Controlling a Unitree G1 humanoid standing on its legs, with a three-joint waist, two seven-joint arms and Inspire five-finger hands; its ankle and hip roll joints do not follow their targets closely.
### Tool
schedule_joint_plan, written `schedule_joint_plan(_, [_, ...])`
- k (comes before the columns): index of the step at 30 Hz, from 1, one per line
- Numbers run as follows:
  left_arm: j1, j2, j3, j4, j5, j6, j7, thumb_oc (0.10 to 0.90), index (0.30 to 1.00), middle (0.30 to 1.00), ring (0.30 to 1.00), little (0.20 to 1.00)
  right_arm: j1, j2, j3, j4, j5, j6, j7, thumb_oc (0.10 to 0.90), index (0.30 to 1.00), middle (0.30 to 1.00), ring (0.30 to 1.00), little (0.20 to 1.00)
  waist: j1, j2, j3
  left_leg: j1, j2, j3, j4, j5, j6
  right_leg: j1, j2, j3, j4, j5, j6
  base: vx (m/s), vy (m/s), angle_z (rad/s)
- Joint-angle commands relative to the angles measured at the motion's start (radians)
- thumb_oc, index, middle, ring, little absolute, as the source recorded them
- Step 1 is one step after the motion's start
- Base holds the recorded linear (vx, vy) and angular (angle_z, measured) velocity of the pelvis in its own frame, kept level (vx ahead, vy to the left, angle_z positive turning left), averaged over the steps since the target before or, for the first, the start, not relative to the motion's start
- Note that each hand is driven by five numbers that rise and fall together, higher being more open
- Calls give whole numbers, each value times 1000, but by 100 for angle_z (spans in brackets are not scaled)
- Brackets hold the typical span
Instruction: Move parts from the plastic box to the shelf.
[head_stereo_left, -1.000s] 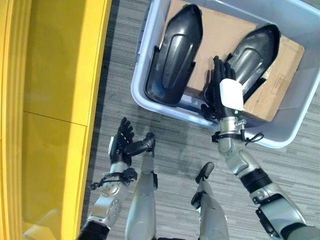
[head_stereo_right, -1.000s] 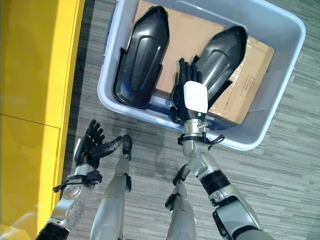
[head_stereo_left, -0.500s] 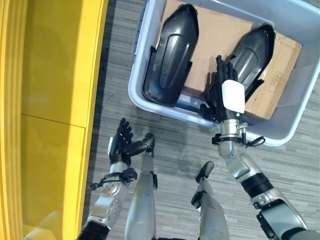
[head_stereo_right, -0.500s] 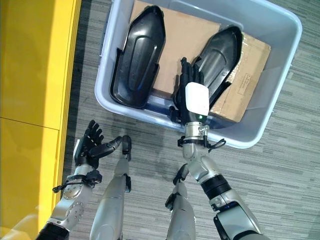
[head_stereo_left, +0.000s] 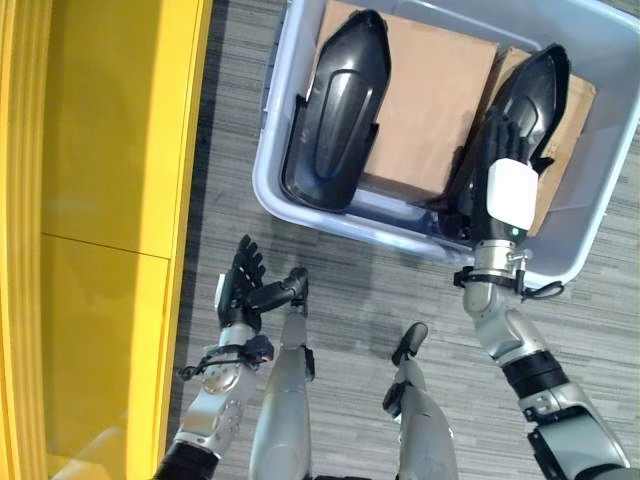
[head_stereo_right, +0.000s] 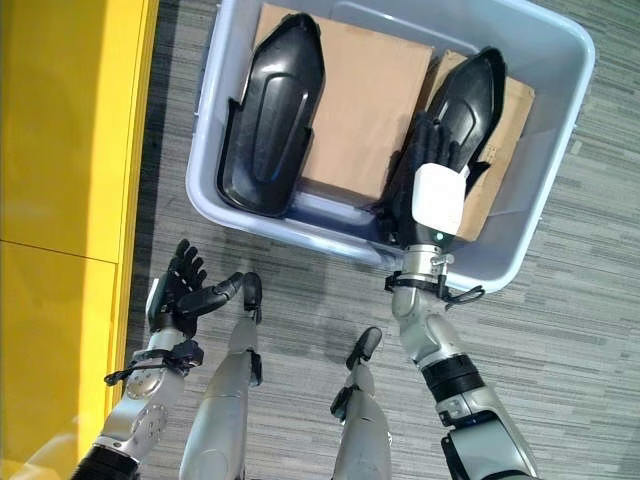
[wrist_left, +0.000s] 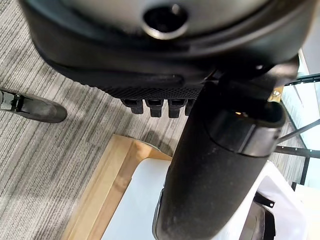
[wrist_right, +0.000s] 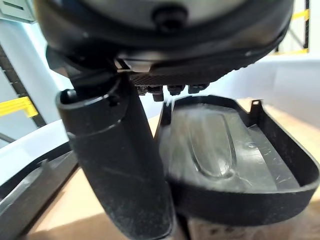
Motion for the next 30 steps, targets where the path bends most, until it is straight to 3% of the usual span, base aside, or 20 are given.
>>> schedule_joint_plan(1, [20,13,24,-91,49,-73,-6,900,1000,1000,1000,1000,-66,-93,-56,-120,-91,-24,-95,900,1000,1000,1000,1000,-10,20,4,121,11,3,-28,-87,-8,7,-28,65,21,87,14,0,0,0])
schedule_joint_plan(23, [38,20,39,-103,62,-62,0,900,1000,1000,1000,1000,16,-47,-74,-202,-23,-86,-97,900,1000,1000,1000,1000,-36,18,4,140,12,16,-28,-92,-5,7,-29,86,25,86,12,0,0,0])
schedule_joint_plan(30, [43,18,43,-100,60,-59,5,900,1000,1000,1000,1000,26,-18,-78,-176,56,-107,-92,900,1000,1000,1000,1000,-41,16,4,138,13,20,-28,-94,-3,0,-26,90,25,85,10,-3,-2,-4])
